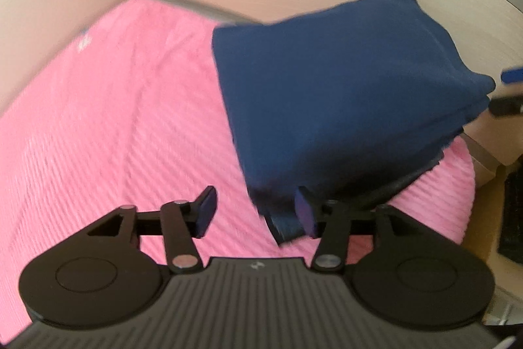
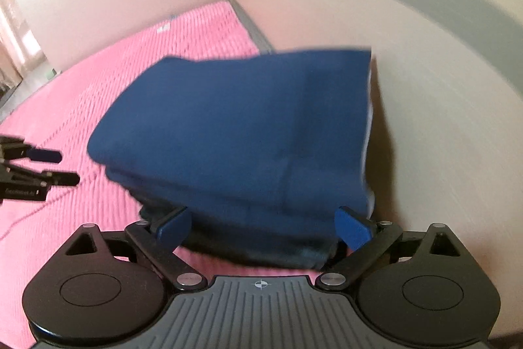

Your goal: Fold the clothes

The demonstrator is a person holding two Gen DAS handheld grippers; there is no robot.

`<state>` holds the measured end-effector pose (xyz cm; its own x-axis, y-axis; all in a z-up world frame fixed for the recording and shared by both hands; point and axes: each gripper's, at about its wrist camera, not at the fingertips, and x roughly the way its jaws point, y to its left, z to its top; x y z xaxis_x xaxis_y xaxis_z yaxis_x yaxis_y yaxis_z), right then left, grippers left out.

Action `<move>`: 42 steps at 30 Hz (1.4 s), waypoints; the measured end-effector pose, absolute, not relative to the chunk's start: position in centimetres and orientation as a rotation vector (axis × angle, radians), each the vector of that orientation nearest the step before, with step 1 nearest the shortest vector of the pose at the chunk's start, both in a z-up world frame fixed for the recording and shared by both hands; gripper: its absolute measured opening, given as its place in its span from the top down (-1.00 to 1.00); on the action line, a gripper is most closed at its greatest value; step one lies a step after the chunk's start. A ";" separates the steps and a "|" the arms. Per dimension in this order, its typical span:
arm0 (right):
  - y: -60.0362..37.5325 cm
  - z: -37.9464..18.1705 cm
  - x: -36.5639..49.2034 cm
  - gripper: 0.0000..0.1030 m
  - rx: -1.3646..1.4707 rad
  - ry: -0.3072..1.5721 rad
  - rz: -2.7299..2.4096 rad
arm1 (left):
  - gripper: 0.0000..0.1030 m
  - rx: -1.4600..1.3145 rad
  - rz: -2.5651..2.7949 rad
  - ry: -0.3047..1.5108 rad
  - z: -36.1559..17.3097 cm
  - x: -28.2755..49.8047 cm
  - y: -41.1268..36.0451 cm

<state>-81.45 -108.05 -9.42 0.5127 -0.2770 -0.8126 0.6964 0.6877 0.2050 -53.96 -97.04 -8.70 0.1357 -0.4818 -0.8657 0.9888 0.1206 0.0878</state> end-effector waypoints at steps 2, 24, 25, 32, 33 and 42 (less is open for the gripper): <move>-107.6 -10.2 -81.3 -0.88 0.598 0.872 -0.608 | -0.33 0.770 -1.210 0.844 -8.8 -54.6 -95.4; -84.7 -4.3 -86.2 -0.99 0.611 0.687 -0.925 | -0.97 0.464 -1.239 1.002 -5.5 -56.7 -78.1; -83.9 -4.2 -86.2 -0.99 0.616 0.685 -0.928 | -0.97 0.464 -1.248 1.007 -5.3 -56.9 -77.4; -82.4 -2.6 -86.6 -0.99 0.599 0.687 -0.926 | -0.97 0.524 -1.273 0.984 -4.0 -58.7 -75.1; -82.8 -2.4 -86.6 -0.99 0.598 0.686 -0.921 | -0.97 0.525 -1.275 0.982 -3.8 -59.0 -75.1; -86.6 -1.0 -86.7 -0.99 0.550 0.706 -0.829 | -0.96 0.478 -1.210 1.010 -2.3 -60.5 -77.9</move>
<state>-86.72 -86.57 -1.00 0.4769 -0.4673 -0.7444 0.8096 0.5633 0.1651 -60.51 -77.94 -2.27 0.0142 -0.5411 -0.8408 0.9241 0.3282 -0.1957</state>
